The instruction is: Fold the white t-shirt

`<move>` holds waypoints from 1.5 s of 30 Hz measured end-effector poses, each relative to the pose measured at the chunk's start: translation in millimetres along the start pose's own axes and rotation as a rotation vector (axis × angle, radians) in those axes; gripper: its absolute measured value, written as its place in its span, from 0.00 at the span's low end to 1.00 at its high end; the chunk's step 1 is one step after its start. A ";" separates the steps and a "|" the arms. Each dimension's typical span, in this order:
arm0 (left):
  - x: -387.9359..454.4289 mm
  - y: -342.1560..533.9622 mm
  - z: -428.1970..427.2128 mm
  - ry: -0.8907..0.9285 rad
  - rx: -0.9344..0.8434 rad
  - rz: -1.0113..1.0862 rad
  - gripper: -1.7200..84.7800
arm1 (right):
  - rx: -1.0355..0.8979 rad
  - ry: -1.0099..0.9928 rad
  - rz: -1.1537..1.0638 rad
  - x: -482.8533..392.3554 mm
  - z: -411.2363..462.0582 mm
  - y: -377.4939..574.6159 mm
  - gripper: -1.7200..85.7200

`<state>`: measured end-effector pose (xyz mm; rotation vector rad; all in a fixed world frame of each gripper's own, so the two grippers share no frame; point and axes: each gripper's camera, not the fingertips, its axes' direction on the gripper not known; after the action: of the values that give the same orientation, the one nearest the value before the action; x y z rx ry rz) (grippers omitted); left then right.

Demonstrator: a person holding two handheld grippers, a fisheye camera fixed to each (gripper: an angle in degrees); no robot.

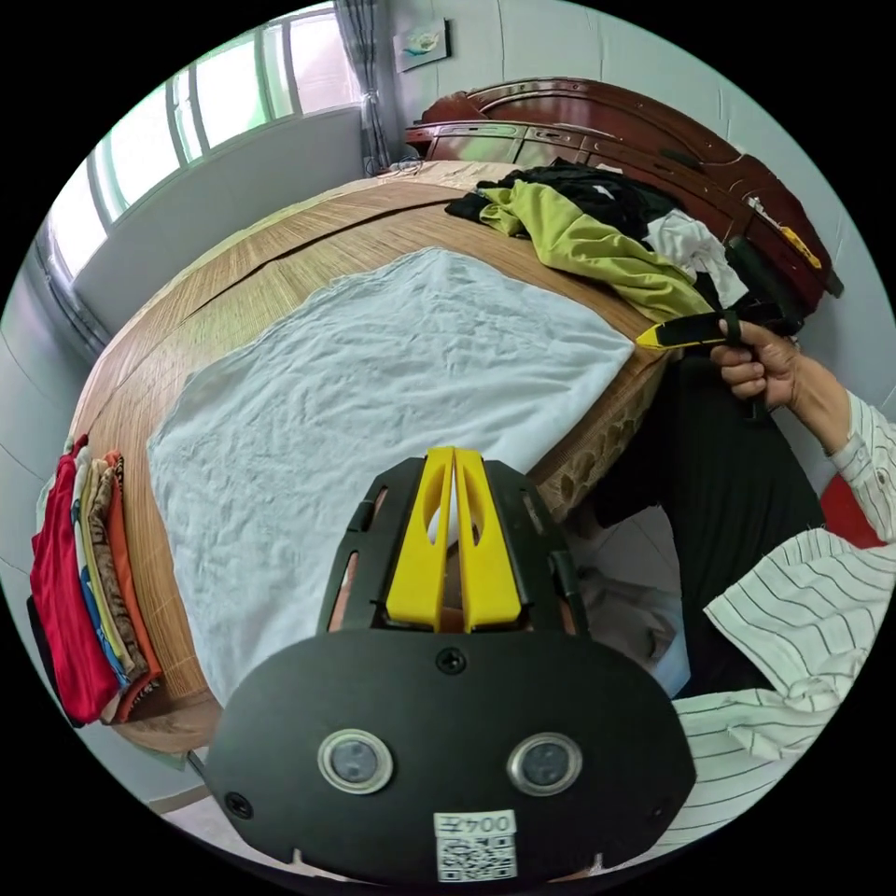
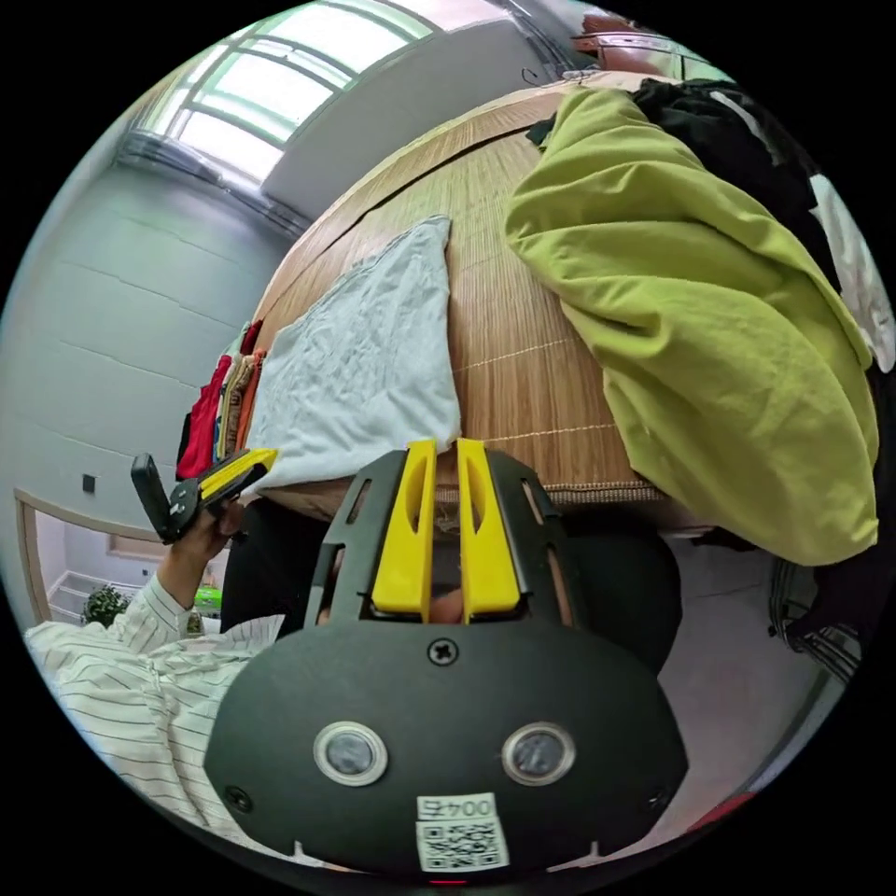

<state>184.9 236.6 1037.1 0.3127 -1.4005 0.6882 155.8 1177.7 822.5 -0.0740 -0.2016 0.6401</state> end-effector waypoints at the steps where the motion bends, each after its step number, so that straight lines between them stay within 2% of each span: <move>1: -4.2 -2.0 12.4 0.007 -0.036 -0.013 0.02 | 0.000 0.018 -0.010 -2.5 0.1 0.0 0.04; 3: -8.4 -0.6 29.4 0.000 -0.085 -0.019 0.02 | -0.009 0.060 -0.032 -8.8 3.4 -0.8 0.03; 17: -34.5 10.8 42.8 0.046 -0.058 -0.098 0.02 | -0.080 0.287 -0.202 -74.5 38.8 -1.0 0.12; 25: -41.2 16.2 47.7 0.057 -0.054 -0.112 0.02 | -0.086 0.352 -0.286 -105.5 50.4 -3.0 0.11; 28: -44.0 17.9 49.6 0.066 -0.055 -0.115 0.02 | -0.105 0.361 -0.351 -115.4 52.7 -3.7 0.10; 33: -46.9 20.2 52.4 0.077 -0.059 -0.118 0.02 | -0.219 0.502 -0.649 -138.7 63.9 -1.6 0.09; 36: -47.7 22.6 54.1 0.081 -0.058 -0.121 0.02 | -0.230 0.520 -0.762 -143.0 67.9 -2.6 0.08; 45: -48.4 29.2 58.7 0.093 -0.056 -0.135 0.02 | -0.275 0.455 -0.888 -158.0 77.7 -9.9 0.08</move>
<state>119.7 212.3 994.7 0.3240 -1.2951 0.5457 21.6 1075.5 873.8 -0.3680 0.1266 -0.3002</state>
